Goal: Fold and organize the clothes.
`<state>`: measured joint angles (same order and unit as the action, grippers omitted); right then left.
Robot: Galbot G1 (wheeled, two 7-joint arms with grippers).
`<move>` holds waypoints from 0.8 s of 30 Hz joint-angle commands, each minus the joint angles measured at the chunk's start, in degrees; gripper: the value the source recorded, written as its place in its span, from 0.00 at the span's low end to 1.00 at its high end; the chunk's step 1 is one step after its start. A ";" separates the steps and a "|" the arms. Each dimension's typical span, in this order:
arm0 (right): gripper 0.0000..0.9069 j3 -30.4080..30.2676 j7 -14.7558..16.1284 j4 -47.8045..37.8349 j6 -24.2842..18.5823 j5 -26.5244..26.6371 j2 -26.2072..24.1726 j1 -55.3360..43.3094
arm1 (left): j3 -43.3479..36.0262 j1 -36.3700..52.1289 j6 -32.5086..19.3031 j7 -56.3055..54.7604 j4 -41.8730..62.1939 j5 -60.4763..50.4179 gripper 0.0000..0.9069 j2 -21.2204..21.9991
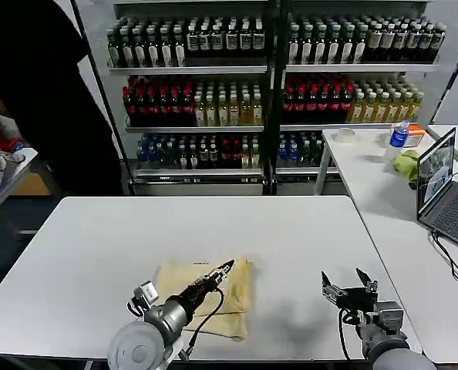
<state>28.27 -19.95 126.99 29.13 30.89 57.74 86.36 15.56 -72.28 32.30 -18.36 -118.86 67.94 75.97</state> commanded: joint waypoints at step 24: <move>1.00 0.66 0.01 0.73 0.05 -0.21 1.21 0.75 | 23.02 -9.38 0.75 4.60 1.44 -3.64 1.00 -15.47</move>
<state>28.91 -19.95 127.68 29.16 30.71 58.89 87.02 31.87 -80.40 32.94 -15.09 -121.22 64.89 65.12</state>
